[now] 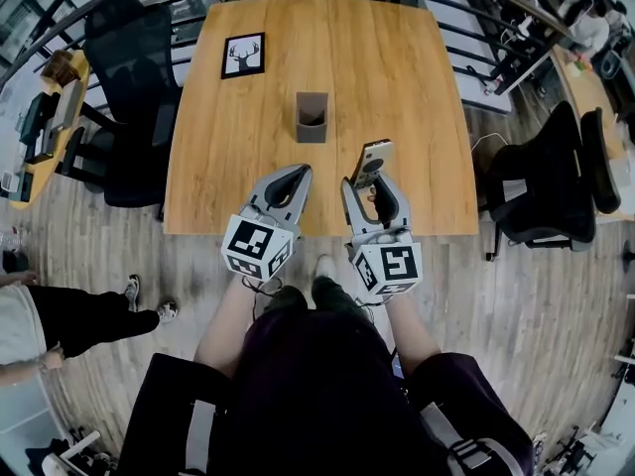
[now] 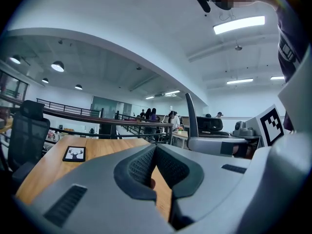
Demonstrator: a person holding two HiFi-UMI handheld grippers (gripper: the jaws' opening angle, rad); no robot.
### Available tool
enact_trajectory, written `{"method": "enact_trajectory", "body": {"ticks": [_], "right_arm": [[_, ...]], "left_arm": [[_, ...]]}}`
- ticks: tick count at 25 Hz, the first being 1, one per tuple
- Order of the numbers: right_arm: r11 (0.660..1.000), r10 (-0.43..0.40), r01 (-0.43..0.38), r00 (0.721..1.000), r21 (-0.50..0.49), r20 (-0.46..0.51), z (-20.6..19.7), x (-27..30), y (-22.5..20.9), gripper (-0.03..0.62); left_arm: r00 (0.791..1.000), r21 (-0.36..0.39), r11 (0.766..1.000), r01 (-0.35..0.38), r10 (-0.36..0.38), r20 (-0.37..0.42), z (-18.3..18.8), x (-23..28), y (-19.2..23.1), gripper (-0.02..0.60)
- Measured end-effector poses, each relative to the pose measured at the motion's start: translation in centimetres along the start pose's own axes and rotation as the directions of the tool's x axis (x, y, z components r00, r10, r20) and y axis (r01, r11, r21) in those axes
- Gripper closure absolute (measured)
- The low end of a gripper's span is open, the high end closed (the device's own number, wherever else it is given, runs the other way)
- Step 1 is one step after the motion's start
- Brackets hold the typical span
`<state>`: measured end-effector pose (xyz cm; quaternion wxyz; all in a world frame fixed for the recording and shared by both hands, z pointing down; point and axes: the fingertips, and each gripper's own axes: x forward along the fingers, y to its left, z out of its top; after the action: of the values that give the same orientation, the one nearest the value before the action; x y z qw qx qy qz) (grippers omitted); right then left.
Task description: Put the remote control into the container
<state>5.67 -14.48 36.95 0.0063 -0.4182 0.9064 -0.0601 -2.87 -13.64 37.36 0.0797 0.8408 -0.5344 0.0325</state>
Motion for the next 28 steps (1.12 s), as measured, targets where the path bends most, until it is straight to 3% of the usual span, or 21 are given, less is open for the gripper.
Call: {"method": "enact_trajectory", "body": {"ticks": [8, 14, 20, 28], "right_arm": [[1.0, 0.007, -0.007, 1.0, 0.014, -0.013, -0.8, 7.3, -0.8, 0.37], [0.992, -0.124, 0.124, 0.992, 0.04, 0.013, -3.8, 14.8, -1.8, 0.371], [0.975, -0.222, 0.222, 0.975, -0.009, 0.028, -8.1, 22.2, -2.1, 0.371], [0.95, -0.311, 0.311, 0.95, -0.025, 0.014, -13.4, 27.0, -3.0, 0.371]], "left_arm": [[1.0, -0.009, 1.0, -0.015, 0.014, -0.018, 0.1, 4.4, 5.7, 0.574], [0.998, -0.012, 0.999, 0.043, -0.044, -0.049, -2.4, 8.1, 11.3, 0.574], [0.988, -0.022, 0.991, 0.133, -0.135, -0.079, -5.6, 11.9, 17.4, 0.574], [0.972, -0.049, 0.975, 0.216, -0.22, -0.086, -9.8, 14.5, 21.6, 0.574]]}}
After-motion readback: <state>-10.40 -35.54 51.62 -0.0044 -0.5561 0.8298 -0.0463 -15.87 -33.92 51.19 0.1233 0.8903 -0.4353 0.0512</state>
